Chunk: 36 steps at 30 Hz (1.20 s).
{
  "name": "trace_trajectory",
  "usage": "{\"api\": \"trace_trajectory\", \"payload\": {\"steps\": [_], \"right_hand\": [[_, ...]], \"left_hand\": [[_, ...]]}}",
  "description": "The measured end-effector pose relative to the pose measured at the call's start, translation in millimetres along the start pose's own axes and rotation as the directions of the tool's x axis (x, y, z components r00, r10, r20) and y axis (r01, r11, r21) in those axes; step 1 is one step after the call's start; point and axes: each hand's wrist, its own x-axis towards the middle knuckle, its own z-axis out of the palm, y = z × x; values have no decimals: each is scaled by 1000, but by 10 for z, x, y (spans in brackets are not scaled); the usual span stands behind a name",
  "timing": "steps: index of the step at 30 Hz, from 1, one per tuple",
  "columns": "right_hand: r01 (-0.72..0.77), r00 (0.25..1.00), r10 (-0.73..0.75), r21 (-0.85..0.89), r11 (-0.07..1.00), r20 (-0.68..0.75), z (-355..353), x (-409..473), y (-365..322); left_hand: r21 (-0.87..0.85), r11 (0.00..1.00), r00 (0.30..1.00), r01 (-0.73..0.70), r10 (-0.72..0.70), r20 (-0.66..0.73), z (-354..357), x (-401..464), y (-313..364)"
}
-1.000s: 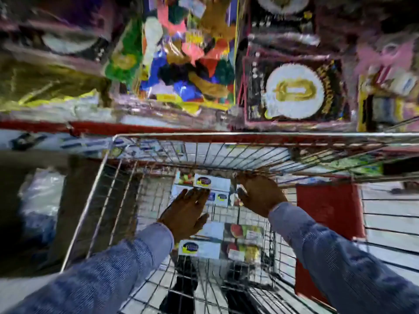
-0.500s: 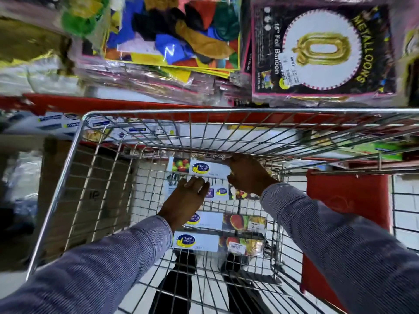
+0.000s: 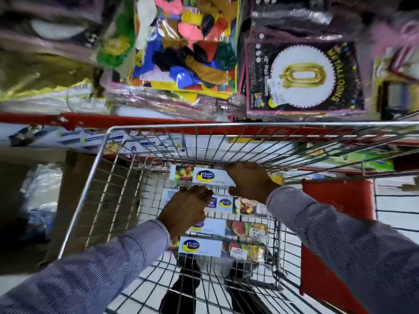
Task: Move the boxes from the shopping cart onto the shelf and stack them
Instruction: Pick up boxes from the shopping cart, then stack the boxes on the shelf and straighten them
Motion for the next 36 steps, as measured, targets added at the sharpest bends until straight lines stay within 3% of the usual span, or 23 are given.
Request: {"api": "trace_trajectory", "payload": {"steps": [5, 10, 19, 27, 36], "right_hand": [[90, 991, -92, -23, 996, -99, -1154, -657, -162], [65, 982, -83, -109, 992, -171, -2562, -1360, -378], [-30, 878, -83, -228, 973, -471, -4675, -2556, -625], [-130, 840, -2, -205, 970, -542, -5357, -2686, -487], [-191, 853, 114, -102, 976, -509, -5484, -1796, -116]], "left_hand": [[-5, 997, 987, -76, 75, -144, -873, -397, 114], [32, 995, 945, -99, 104, -310, -2067, -834, 270], [115, 987, 744, -115, 163, -648, -4205, -1366, 515], [147, 989, 728, -18, 113, -676, -5079, -1335, 406], [82, 997, 755, 11, 46, -654, -5362, -969, 194]]}}
